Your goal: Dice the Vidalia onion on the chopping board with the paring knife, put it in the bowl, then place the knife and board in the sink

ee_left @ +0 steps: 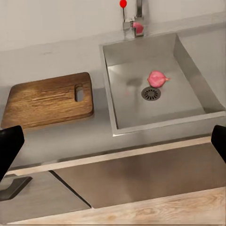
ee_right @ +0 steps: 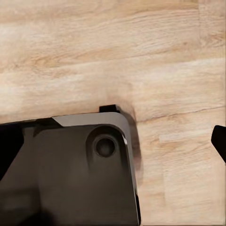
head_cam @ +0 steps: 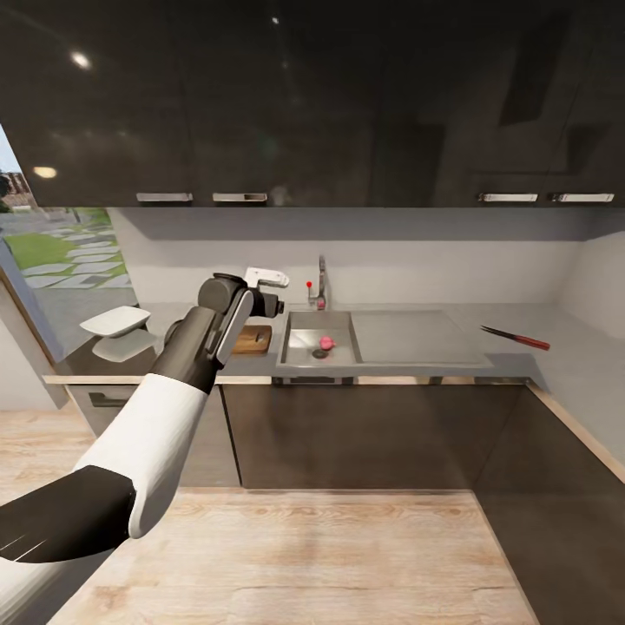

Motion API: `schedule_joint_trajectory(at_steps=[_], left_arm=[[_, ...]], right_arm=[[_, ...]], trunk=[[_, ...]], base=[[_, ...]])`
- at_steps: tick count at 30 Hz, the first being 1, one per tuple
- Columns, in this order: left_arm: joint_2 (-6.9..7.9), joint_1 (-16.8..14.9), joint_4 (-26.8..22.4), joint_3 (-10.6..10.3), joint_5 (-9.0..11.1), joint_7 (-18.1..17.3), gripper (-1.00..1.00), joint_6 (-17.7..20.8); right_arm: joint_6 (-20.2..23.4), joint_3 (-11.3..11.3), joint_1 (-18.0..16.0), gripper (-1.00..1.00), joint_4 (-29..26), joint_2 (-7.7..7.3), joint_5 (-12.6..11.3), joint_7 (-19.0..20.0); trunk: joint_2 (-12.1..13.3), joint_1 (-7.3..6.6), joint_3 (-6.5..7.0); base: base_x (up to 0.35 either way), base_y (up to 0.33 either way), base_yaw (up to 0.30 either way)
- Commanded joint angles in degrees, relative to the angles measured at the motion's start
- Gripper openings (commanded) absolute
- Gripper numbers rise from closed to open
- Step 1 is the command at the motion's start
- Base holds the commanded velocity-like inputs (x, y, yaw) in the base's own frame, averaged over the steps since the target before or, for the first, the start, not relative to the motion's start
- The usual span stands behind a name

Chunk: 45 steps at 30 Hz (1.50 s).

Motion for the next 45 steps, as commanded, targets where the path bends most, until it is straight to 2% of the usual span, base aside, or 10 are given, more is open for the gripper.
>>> schedule_joint_trajectory(at_steps=[1, 8, 18, 28, 33, 45], left_arm=[[-0.02, -0.1, 0.2, -0.1, 0.5, 0.5, 1.00, 0.2], [-0.06, -0.1, 1.4, -0.1, 0.5, 0.6, 1.00, 0.1], [-0.08, -0.1, 4.1, -0.1, 0.5, 0.6, 1.00, 0.0], [-0.14, -0.1, 5.9, 0.0, 0.5, 0.6, 1.00, 0.0], [-0.03, -0.1, 10.2, 0.2, 1.5, 0.5, 1.00, -0.3], [0.17, -0.1, 13.9, 0.3, 1.9, 0.4, 1.00, -0.6]], right_arm=[[-0.2, -0.3, 0.2, 1.00, 0.1, -0.01, 0.1, 0.0], [-0.4, -0.4, 0.9, 1.00, 0.0, -0.11, -0.1, -0.4], [-2.0, -0.5, 0.9, 1.00, -0.1, -0.13, -0.2, -3.6], [-2.1, -0.4, 1.0, 1.00, -0.1, -0.06, -0.2, -3.6], [-1.9, -0.4, 1.0, 1.00, 0.0, 0.04, -0.2, -3.5], [-1.8, -0.3, 1.0, 1.00, 0.1, 0.26, -0.2, -3.4]], trunk=[[-0.1, 0.04, -0.13], [-0.1, 0.04, -0.13], [-0.1, 0.04, -0.13], [-0.1, 0.04, -0.13], [-0.1, 0.04, -0.13], [-0.1, 0.04, -0.13]], base=[[0.086, -0.095, 0.000], [0.197, -0.204, 0.000], [0.243, -0.233, 0.000], [0.257, -0.224, 0.000], [0.273, -0.188, 0.000], [0.315, -0.023, 0.000]])
